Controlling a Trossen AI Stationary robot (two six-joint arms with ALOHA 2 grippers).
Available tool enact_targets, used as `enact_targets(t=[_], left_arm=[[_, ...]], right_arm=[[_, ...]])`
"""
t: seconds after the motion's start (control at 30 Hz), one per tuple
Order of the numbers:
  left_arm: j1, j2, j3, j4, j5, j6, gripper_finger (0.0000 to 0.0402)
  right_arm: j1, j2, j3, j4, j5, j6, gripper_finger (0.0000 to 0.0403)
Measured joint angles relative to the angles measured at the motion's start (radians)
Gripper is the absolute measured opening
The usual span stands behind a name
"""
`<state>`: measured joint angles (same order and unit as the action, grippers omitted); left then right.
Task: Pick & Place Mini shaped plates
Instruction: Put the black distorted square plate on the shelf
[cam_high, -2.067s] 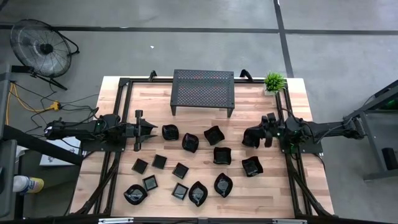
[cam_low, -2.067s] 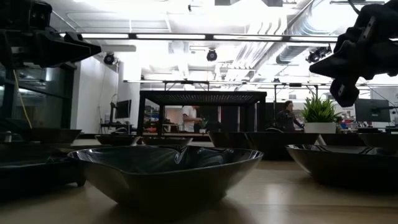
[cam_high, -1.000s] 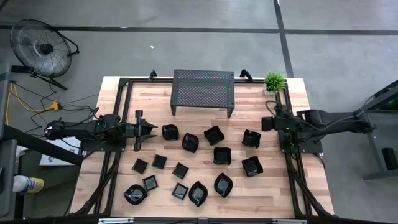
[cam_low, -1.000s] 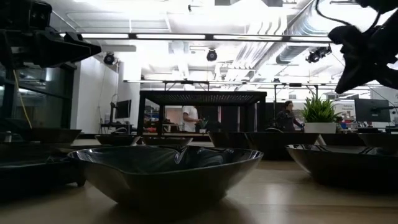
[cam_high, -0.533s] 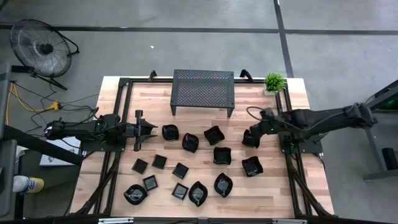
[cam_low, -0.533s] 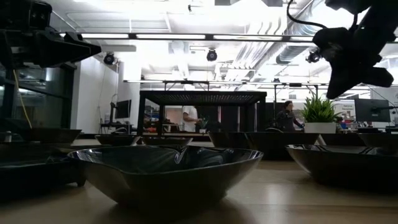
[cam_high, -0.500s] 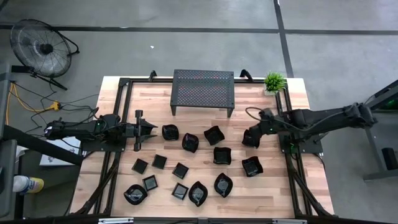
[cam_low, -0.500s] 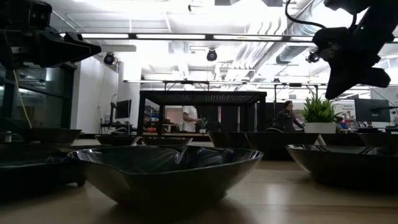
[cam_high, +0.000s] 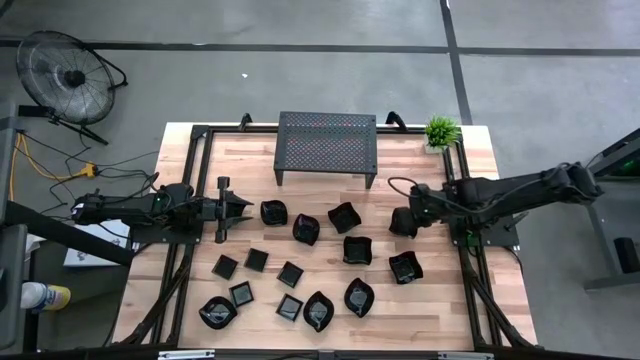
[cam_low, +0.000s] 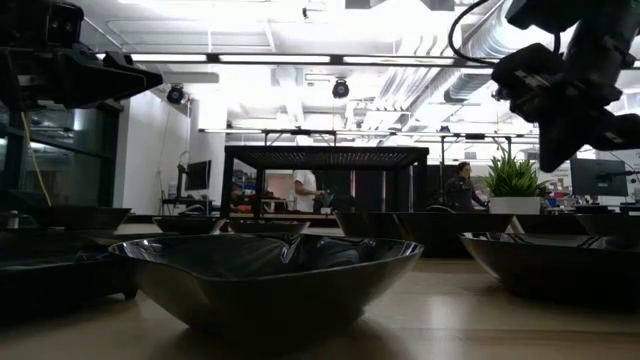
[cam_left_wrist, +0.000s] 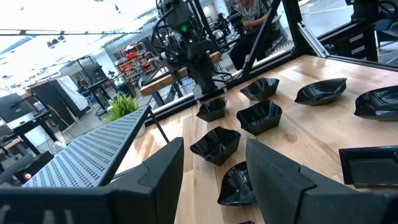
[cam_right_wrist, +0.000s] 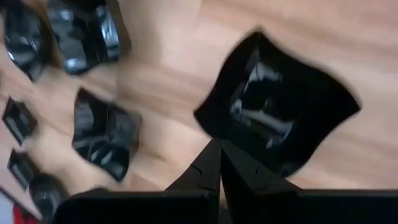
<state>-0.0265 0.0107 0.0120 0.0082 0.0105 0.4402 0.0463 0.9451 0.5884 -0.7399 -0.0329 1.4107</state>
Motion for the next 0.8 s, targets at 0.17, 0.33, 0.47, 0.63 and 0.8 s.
enact_targets(t=[0.17, 0.33, 0.47, 0.63, 0.8], left_arm=[[0.0, 0.0, 0.0, 0.0, 0.0, 0.0, 0.017], [0.0, 0.0, 0.0, 0.0, 0.0, 0.0, 0.017], [0.0, 0.0, 0.0, 0.0, 0.0, 0.0, 0.017], [0.0, 0.0, 0.0, 0.0, 0.0, 0.0, 0.017], [0.0, 0.0, 0.0, 0.0, 0.0, 0.0, 0.017]], right_arm=[[0.0, 0.024, 0.0, -0.002, -0.066, 0.056, 0.0009], [0.0, 0.048, 0.0, -0.041, -0.084, 0.099, 0.0005], [0.0, 0.07, 0.0, -0.116, -0.109, 0.18, 0.0008], [0.0, 0.104, 0.0, -0.171, -0.134, 0.193, 0.0027], [0.0, 0.106, 0.0, -0.174, -0.109, 0.182, 0.0053]])
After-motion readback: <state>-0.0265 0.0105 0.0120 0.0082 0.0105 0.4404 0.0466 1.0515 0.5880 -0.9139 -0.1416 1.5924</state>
